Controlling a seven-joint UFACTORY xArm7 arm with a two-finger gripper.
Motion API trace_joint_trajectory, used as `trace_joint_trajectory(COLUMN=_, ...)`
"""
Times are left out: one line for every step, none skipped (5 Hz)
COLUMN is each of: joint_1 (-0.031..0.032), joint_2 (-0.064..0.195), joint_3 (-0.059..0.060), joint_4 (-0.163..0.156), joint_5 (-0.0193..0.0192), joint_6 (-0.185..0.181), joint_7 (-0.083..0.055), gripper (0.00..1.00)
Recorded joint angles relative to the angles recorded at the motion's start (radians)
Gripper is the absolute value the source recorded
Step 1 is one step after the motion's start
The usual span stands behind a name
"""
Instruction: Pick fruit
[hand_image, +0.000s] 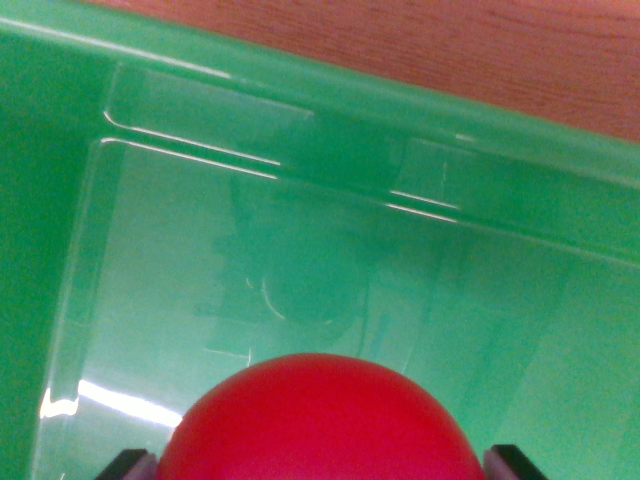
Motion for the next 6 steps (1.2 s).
trace_joint_trajectory(joint_1=0.0, joint_2=0.0, joint_3=0.0, joint_4=0.0, joint_5=0.0, joint_6=0.0, joint_7=0.0, gripper=1.0)
trace_joint_trajectory(joint_1=0.0003, joint_2=-0.014, joint_3=0.0, joint_4=0.033, joint_5=0.0003, joint_6=0.048, joint_7=-0.002, gripper=1.0)
trace_joint_trajectory(joint_1=0.0003, joint_2=-0.014, joint_3=0.0, joint_4=0.033, joint_5=0.0003, joint_6=0.048, joint_7=-0.002, gripper=1.0)
trace_joint_trajectory(joint_1=0.0006, joint_2=-0.029, joint_3=0.001, joint_4=0.067, joint_5=0.0007, joint_6=0.095, joint_7=-0.004, gripper=1.0)
trace_joint_trajectory(joint_1=0.0006, joint_2=-0.029, joint_3=0.001, joint_4=0.067, joint_5=0.0007, joint_6=0.095, joint_7=-0.004, gripper=1.0)
trace_joint_trajectory(joint_1=0.0009, joint_2=-0.043, joint_3=0.001, joint_4=0.1, joint_5=0.001, joint_6=0.143, joint_7=-0.006, gripper=1.0)
